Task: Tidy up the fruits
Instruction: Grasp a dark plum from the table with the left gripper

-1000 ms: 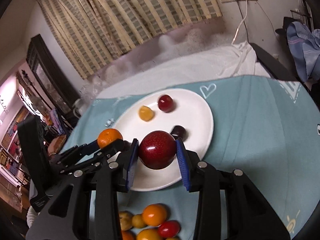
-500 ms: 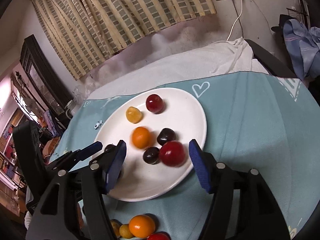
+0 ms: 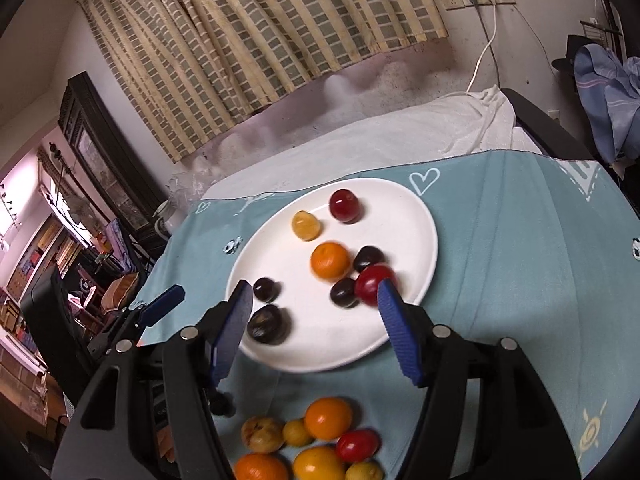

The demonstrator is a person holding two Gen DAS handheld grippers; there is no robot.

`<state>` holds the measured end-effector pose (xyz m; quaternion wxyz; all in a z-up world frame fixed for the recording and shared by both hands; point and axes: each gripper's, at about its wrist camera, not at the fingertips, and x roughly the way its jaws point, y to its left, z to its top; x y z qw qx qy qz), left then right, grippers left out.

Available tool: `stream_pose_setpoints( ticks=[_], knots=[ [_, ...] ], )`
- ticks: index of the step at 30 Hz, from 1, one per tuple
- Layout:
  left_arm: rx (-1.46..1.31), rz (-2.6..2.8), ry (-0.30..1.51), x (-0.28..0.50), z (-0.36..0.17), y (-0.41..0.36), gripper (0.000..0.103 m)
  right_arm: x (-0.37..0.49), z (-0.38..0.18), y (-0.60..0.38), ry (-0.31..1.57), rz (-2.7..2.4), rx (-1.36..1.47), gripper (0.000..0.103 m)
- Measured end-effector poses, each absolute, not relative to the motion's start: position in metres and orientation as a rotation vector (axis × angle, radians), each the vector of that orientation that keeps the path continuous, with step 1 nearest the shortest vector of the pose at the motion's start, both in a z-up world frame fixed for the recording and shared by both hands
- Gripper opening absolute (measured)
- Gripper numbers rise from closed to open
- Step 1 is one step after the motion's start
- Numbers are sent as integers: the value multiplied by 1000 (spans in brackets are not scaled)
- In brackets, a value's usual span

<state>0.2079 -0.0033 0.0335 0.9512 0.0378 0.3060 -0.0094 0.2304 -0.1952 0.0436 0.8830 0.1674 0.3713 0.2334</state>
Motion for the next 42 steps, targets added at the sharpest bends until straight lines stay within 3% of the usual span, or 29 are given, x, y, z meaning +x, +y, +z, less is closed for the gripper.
stream_pose_setpoints(
  ticks=[17, 25, 33, 39, 41, 42],
  knots=[
    [63, 95, 589, 107, 18, 27, 99, 137, 9, -191, 828, 507, 327, 65],
    [33, 85, 643, 116, 8, 37, 99, 126, -2, -172, 857, 501, 186, 65],
    [-132, 55, 743, 132, -4, 75, 99, 143, -13, -202, 912, 419, 313, 65],
    [-113, -30, 793, 133, -12, 61, 96, 150, -18, -215, 934, 394, 372, 65],
    [-101, -50, 819, 135, -18, 55, 87, 152, -19, -218, 941, 391, 384, 65],
    [-95, -58, 835, 136, -22, 53, 77, 153, -19, -219, 944, 387, 389, 65]
  ],
)
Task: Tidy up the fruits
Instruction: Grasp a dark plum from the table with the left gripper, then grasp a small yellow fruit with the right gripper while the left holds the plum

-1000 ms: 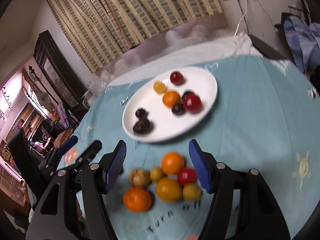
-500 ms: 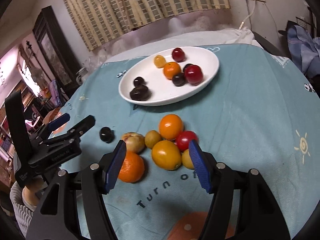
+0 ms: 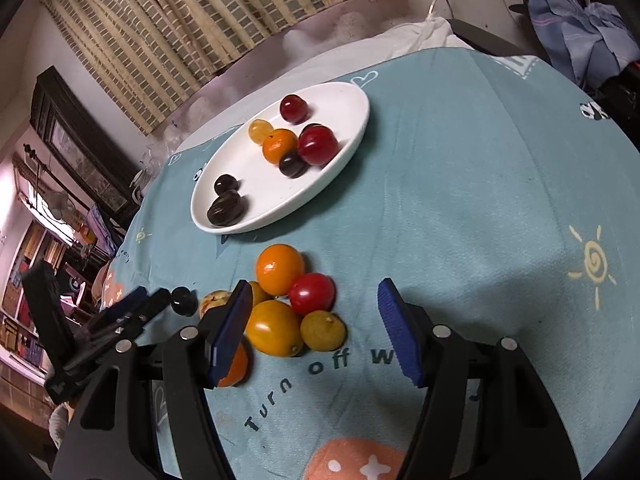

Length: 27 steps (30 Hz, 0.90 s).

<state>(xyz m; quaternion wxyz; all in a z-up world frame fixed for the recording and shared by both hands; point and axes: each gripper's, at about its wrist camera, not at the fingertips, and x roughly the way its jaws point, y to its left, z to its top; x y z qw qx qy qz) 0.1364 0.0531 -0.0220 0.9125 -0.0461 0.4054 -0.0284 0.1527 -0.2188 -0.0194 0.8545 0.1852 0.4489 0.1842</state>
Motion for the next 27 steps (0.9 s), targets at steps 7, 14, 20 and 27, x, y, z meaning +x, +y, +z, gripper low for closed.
stream_pose_setpoints(
  ticks=[7, 14, 20, 27],
  knots=[
    [-17, -81, 858, 137, -32, 38, 57, 154, -21, -222, 952, 373, 405, 65],
    [37, -101, 883, 143, -45, 28, 43, 155, -23, -220, 956, 379, 392, 65],
    [14, -110, 889, 147, -47, 31, 42, 156, -22, -217, 951, 382, 369, 65],
    [1, -104, 878, 145, -44, 32, 33, 151, -21, -209, 964, 431, 348, 65]
  ],
)
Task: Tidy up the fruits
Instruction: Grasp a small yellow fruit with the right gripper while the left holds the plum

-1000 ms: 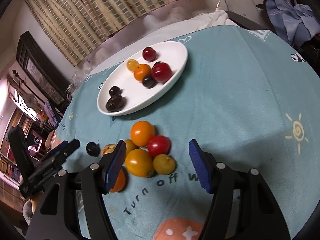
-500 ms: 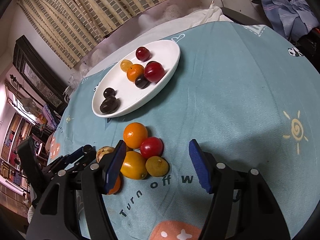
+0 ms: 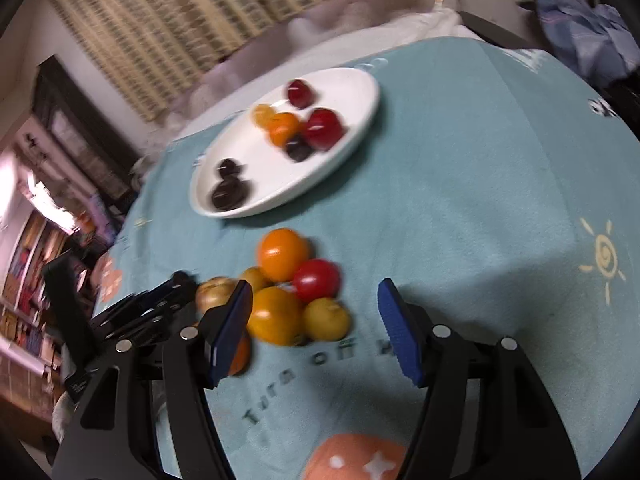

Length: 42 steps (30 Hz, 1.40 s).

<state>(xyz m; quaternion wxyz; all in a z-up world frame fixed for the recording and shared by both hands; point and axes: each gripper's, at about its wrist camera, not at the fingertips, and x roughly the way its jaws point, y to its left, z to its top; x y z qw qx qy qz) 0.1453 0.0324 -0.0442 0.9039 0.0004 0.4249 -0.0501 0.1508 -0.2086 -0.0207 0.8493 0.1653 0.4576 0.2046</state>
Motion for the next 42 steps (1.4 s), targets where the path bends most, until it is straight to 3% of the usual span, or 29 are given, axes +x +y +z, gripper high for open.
stream_pose_setpoints(
  ticks=[7, 25, 38, 42],
  knots=[
    [23, -116, 885, 145, -46, 26, 33, 150, -17, -209, 953, 463, 349, 65],
    [24, -118, 887, 147, -48, 26, 33, 156, -46, -224, 1052, 497, 452, 32],
    [45, -109, 887, 146, -48, 23, 33, 154, -46, -204, 1038, 475, 313, 31],
    [47, -109, 886, 146, -48, 22, 33, 154, -43, -206, 1040, 493, 309, 26]
  ],
)
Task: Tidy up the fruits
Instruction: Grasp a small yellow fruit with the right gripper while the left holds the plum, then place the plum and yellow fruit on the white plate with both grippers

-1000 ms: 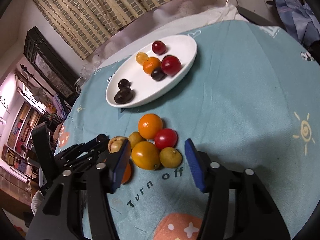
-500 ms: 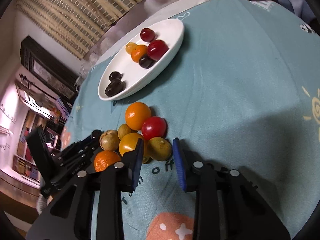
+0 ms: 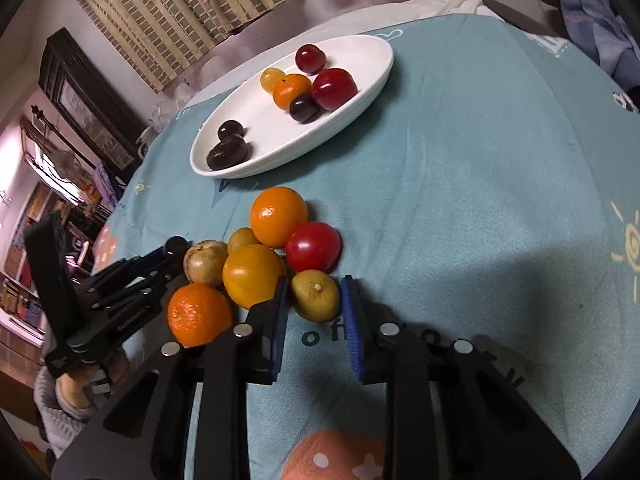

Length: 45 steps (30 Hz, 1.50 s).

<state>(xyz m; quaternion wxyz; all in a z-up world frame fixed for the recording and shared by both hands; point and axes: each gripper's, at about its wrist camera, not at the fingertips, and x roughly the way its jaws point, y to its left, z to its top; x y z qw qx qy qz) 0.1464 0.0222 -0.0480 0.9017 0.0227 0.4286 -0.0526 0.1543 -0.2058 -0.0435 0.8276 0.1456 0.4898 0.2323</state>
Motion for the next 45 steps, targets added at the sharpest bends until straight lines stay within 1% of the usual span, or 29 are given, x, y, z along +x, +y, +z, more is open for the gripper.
stream_pose_setpoints(
  ticks=[9, 20, 24, 28, 33, 36, 43, 45],
  knots=[
    [71, -99, 886, 146, -48, 19, 33, 155, -28, -219, 970, 479, 351, 26],
    [32, -118, 859, 143, -44, 25, 32, 155, -26, -221, 957, 475, 365, 26],
    [20, -97, 782, 134, -23, 30, 32, 153, -23, -223, 938, 473, 375, 26],
    [-12, -106, 725, 135, 6, 32, 32, 152, -7, -225, 882, 475, 392, 26],
    [6, -117, 689, 173, 41, 17, 32, 178, 23, -207, 849, 484, 342, 26],
    [-23, -120, 686, 198, 46, 11, 32, 198, 31, -188, 841, 502, 304, 26],
    [-9, -128, 748, 257, 18, -7, 32, 244, 8, -155, 852, 486, 252, 27],
    [-24, -133, 770, 267, 7, -6, 33, 251, -2, -152, 879, 481, 233, 31]
  ],
)
